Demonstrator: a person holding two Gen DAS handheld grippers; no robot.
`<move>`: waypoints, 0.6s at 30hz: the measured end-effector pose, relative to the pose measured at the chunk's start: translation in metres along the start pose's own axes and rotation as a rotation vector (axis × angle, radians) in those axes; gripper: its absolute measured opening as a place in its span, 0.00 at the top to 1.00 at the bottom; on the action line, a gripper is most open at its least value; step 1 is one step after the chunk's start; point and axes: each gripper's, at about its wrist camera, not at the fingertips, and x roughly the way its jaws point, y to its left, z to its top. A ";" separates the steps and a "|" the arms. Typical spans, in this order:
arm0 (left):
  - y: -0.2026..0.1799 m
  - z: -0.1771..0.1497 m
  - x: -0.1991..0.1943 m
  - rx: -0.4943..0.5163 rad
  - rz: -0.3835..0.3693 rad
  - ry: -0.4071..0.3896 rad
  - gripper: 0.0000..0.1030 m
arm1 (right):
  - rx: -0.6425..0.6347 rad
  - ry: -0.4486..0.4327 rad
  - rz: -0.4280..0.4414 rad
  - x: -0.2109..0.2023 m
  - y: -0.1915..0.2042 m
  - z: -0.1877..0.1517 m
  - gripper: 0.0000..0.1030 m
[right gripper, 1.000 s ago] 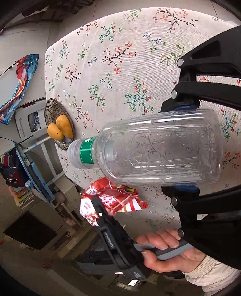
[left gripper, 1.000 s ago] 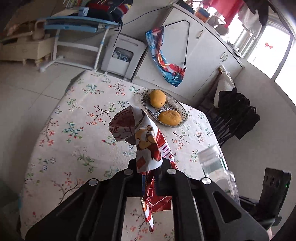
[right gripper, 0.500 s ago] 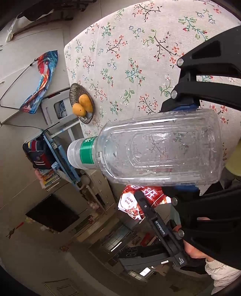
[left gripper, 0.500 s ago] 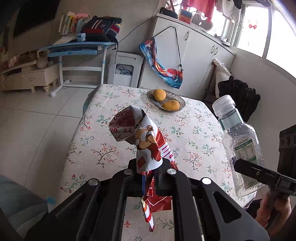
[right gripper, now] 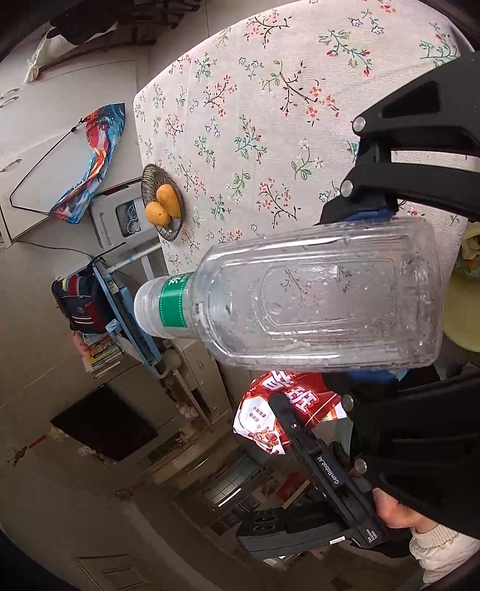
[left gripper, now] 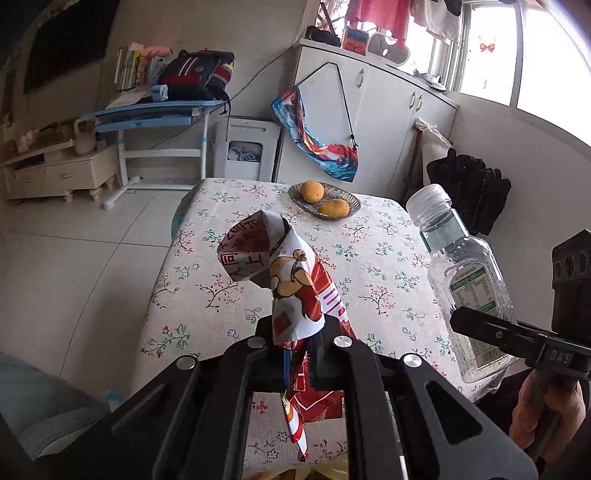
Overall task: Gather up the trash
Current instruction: 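Lift the clear bottle and carry it to the yellow basin with the right gripper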
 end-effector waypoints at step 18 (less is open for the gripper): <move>-0.010 -0.016 -0.023 0.033 -0.029 -0.008 0.93 | 0.003 -0.004 0.004 -0.009 0.004 -0.015 0.46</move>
